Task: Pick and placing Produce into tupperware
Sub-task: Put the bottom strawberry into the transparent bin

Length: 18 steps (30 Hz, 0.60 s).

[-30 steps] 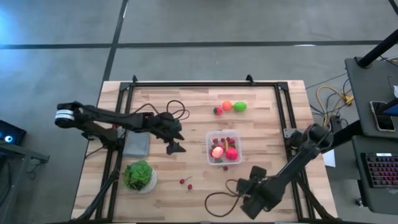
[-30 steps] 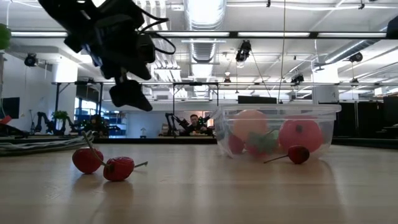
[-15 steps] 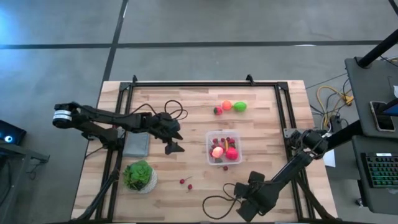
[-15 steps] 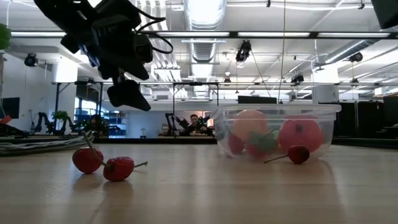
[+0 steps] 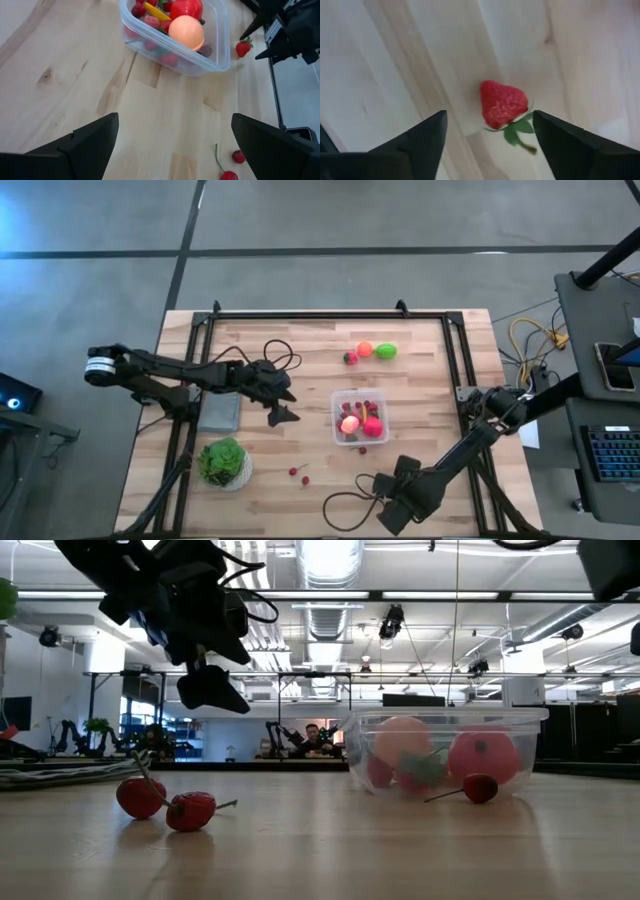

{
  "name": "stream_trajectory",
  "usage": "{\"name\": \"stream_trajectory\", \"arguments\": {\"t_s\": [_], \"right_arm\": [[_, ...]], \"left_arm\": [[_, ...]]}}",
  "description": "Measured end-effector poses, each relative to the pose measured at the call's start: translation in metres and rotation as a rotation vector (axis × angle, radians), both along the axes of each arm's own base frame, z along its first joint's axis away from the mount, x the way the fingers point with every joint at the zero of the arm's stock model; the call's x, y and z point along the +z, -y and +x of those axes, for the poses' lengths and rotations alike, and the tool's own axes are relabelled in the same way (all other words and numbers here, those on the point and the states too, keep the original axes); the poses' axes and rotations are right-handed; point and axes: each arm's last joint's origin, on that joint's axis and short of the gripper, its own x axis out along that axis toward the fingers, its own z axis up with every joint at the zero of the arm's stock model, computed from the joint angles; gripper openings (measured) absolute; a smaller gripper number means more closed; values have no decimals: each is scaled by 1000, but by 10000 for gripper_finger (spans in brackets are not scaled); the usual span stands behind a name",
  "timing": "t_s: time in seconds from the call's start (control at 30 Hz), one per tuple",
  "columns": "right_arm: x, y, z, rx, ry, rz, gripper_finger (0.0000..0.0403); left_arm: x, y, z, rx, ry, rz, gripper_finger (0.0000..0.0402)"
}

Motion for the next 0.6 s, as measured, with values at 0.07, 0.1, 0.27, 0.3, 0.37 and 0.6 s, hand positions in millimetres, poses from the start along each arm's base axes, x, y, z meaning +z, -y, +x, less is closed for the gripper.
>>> {"name": "stream_trajectory", "arguments": {"t_s": [0.07,0.1,0.27,0.3,0.37,0.6], "right_arm": [[0,1,1,-1,1,-2,268],[-1,1,2,3,3,-4,258],[-2,2,1,24,16,-29,227],[-2,3,1,23,14,-32,225],[-4,4,0,21,17,-46,224],[-13,10,-3,25,-3,-77,223]], "left_arm": [[0,0,0,8,0,5,373],[0,0,0,9,-1,6,373],[0,0,0,9,0,5,373],[0,0,0,9,0,5,373],[0,0,0,9,0,5,373],[0,0,0,8,0,6,373]]}}
